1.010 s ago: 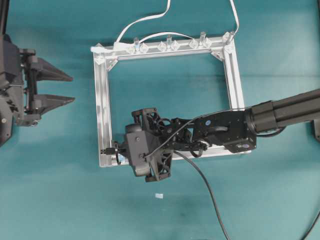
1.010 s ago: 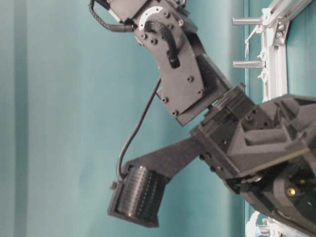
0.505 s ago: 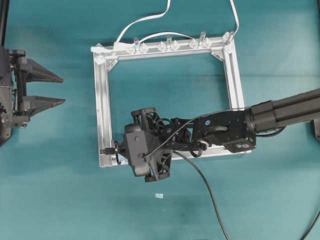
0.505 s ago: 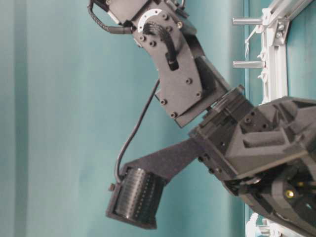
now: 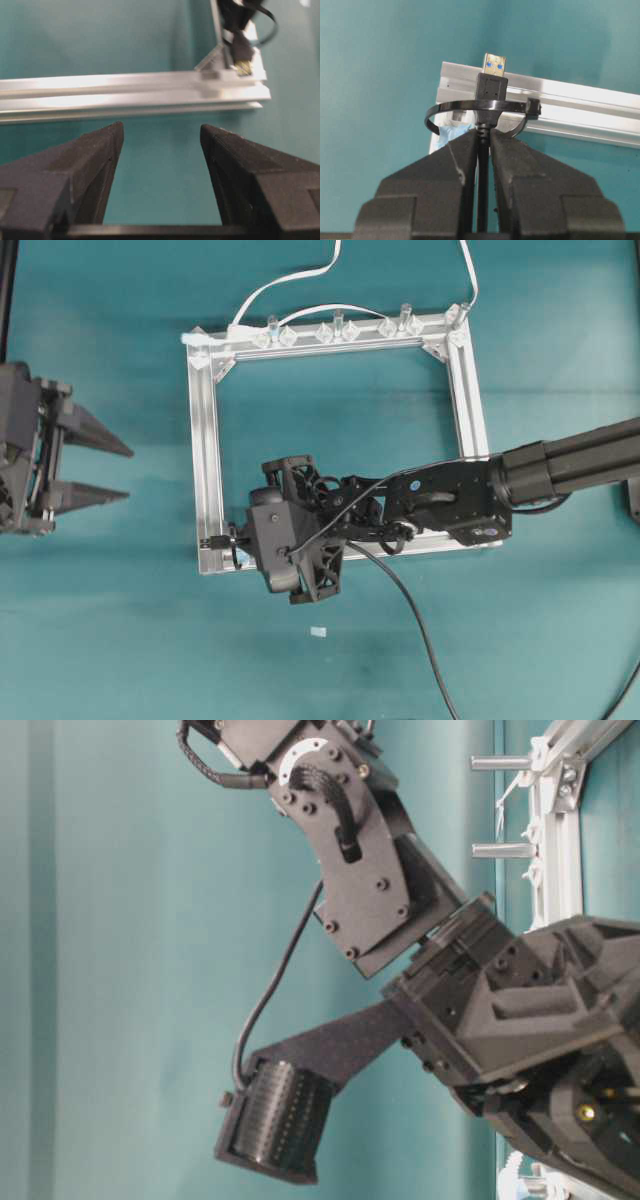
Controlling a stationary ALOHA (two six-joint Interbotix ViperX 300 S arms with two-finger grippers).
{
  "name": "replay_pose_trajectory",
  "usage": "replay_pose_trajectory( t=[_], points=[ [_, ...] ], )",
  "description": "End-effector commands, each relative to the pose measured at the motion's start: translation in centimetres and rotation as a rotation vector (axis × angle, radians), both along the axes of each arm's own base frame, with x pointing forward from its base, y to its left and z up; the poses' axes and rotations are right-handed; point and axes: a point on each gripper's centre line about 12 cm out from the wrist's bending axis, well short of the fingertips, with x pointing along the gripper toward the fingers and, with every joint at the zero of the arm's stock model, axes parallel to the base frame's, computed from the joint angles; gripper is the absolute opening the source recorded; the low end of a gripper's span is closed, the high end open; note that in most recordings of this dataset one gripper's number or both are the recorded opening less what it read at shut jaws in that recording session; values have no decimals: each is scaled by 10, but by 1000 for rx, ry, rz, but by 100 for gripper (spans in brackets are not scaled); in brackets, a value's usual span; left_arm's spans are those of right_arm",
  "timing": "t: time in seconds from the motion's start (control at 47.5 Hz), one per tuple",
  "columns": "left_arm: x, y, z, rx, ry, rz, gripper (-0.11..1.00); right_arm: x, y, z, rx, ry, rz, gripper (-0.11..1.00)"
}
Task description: Insert the wire through the string loop located on the left side.
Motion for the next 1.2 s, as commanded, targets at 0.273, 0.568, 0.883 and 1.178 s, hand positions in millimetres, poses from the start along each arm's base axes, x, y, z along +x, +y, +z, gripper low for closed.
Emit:
replay_pose_trajectory(
  t=[0.273, 0.568, 0.883, 1.178],
  points=[
    [13, -6, 1, -1, 31, -26, 64, 7, 0, 22, 4, -56, -2, 10],
    [36, -15, 1, -4, 11, -49, 64, 7, 0, 22, 2, -56, -1, 10],
    [73, -39, -26, -5, 102, -108, 68, 6, 0, 22, 4, -55, -2, 10],
    [96, -46, -32, -71, 114, -61, 87, 7, 0, 22, 3, -59, -3, 10]
  ],
)
